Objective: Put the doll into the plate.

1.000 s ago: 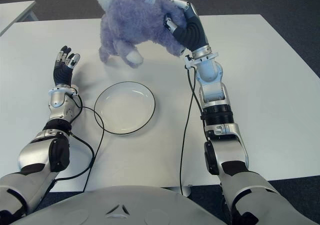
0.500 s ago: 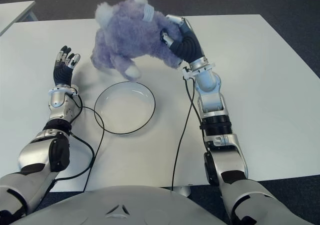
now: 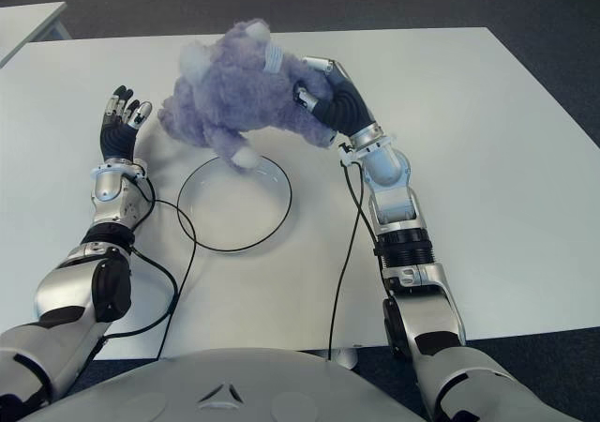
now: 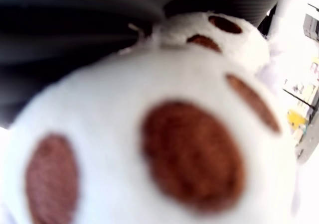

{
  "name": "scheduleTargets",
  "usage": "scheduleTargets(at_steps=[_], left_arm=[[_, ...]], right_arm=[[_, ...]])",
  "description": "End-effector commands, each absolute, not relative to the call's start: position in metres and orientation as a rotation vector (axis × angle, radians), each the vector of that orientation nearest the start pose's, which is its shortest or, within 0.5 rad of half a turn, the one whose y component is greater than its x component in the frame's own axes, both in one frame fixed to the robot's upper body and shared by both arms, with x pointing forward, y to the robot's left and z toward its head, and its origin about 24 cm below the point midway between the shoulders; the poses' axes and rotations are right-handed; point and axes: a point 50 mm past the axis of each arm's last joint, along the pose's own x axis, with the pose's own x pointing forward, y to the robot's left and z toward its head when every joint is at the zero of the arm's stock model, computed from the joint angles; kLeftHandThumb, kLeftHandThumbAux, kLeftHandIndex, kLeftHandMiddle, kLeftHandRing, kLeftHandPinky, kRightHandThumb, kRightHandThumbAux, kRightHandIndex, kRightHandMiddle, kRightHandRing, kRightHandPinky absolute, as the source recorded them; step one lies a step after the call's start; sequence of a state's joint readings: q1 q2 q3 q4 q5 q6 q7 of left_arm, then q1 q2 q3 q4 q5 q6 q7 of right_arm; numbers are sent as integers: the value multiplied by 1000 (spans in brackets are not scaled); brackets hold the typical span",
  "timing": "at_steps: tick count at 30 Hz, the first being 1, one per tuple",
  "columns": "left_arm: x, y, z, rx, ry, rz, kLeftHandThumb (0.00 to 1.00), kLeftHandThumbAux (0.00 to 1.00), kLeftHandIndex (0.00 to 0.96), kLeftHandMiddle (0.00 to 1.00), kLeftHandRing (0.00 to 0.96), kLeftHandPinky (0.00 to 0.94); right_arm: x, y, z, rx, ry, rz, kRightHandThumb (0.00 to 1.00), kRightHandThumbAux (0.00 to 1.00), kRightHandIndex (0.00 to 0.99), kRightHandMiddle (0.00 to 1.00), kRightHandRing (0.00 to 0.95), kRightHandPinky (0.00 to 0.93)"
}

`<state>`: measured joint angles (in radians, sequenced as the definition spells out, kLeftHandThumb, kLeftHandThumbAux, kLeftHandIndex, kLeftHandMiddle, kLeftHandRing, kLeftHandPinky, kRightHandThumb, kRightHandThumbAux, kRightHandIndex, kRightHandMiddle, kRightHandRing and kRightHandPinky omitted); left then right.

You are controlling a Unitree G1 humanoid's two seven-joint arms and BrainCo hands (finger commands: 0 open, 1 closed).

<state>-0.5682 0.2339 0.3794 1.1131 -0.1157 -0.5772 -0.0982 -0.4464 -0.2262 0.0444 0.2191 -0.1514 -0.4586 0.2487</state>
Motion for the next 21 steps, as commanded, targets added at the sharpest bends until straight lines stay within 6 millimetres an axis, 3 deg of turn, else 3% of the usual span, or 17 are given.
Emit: scheduleTargets(at_steps=[1,21], left_arm=[[213,214,-102,-228,430,357,0,651,33,62,52,75],[213,212,-102,-198,432,342,0,632,25,57,48,69]], right_arm=[[305,-134,121,-433,-525,473,719,712,440,861,858,868],[288,-128,86,-487,-471,526,711,712,440,875,881,881]])
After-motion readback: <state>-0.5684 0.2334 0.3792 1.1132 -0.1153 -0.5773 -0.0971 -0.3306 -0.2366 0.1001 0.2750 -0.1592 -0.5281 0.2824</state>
